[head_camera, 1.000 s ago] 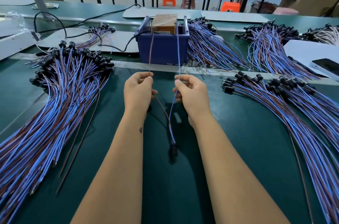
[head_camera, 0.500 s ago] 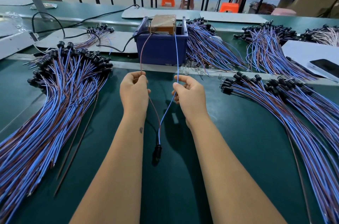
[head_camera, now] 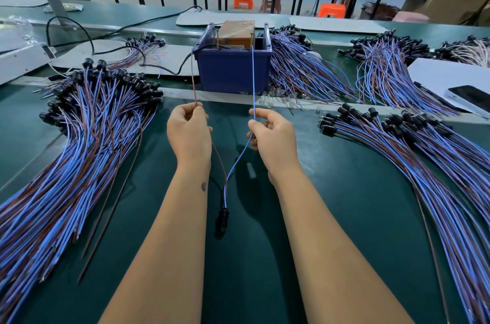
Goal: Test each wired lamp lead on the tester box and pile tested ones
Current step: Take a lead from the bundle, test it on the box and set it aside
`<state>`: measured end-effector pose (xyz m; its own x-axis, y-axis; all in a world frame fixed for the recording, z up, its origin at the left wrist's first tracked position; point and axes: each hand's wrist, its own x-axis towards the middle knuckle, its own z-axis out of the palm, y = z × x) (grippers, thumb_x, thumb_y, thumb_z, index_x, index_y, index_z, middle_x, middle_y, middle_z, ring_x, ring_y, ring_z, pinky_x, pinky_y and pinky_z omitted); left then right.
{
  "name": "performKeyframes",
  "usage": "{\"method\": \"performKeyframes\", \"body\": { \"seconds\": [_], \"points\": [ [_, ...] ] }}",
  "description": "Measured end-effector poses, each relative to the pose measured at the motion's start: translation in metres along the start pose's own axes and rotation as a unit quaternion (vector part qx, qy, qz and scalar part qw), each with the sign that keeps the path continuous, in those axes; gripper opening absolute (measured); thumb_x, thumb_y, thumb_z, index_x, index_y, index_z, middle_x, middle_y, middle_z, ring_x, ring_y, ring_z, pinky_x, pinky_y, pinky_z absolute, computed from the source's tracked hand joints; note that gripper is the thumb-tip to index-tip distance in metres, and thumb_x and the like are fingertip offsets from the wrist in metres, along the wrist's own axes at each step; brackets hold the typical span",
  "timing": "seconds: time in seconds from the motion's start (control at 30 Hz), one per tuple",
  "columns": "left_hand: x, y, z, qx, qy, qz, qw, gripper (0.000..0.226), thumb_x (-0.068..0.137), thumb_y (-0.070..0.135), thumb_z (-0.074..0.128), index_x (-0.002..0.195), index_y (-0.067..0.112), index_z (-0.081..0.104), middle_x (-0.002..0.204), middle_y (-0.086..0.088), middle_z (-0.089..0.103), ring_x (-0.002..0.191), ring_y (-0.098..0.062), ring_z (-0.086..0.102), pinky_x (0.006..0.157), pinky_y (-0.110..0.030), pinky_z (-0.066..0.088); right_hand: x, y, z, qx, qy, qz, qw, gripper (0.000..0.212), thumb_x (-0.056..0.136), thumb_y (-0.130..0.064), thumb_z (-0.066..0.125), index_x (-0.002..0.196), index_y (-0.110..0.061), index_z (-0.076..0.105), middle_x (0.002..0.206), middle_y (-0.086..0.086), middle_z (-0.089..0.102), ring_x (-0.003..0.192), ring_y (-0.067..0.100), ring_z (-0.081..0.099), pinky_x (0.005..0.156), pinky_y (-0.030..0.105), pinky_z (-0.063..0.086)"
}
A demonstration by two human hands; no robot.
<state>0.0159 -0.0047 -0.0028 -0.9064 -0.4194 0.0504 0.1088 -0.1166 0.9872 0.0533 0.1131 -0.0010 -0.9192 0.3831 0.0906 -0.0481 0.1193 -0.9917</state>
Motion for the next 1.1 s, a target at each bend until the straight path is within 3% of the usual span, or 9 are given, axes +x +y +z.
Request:
{"method": "performKeyframes", "body": {
  "seconds": [0.67,0.9,1.1],
  "points": [
    [-0.0052,-0.0004,0.0045,0.050,-0.077,0.011,0.996,0.017,0.092,0.014,0.054,0.089,0.023,0.067,0.072,0.010,0.062,0.051,0.006,0.053,0.051,-0.011,0.043,-0.0024,-0.0016,-0.0014,-0.020,-0.013,-0.011,1.000,0.021,0.093,-0.009,0.056,0.104,-0.025,0.064,0.069,0.000,0.058,0.068,0.012,0.059,0.080,0.045,0.057],
    [-0.0061,0.0005,0.0046,0.056,-0.087,0.005,0.995,0.017,0.093,0.014,0.054,0.088,0.026,0.067,0.073,0.010,0.062,0.060,-0.002,0.054,0.054,-0.015,0.045,-0.0030,-0.0023,-0.0019,-0.022,-0.011,-0.009,1.000,0.021,0.093,-0.009,0.056,0.101,-0.027,0.063,0.067,0.000,0.058,0.068,0.012,0.058,0.079,0.044,0.056],
    [-0.0066,0.0009,0.0034,0.076,-0.092,-0.009,0.993,0.015,0.090,0.017,0.055,0.084,0.024,0.067,0.066,0.011,0.060,0.053,-0.007,0.050,0.054,-0.021,0.043,-0.0030,-0.0029,-0.0013,-0.020,-0.010,0.000,1.000,0.020,0.092,-0.009,0.056,0.103,-0.023,0.065,0.069,0.002,0.058,0.069,0.015,0.057,0.080,0.047,0.055]
  ]
}}
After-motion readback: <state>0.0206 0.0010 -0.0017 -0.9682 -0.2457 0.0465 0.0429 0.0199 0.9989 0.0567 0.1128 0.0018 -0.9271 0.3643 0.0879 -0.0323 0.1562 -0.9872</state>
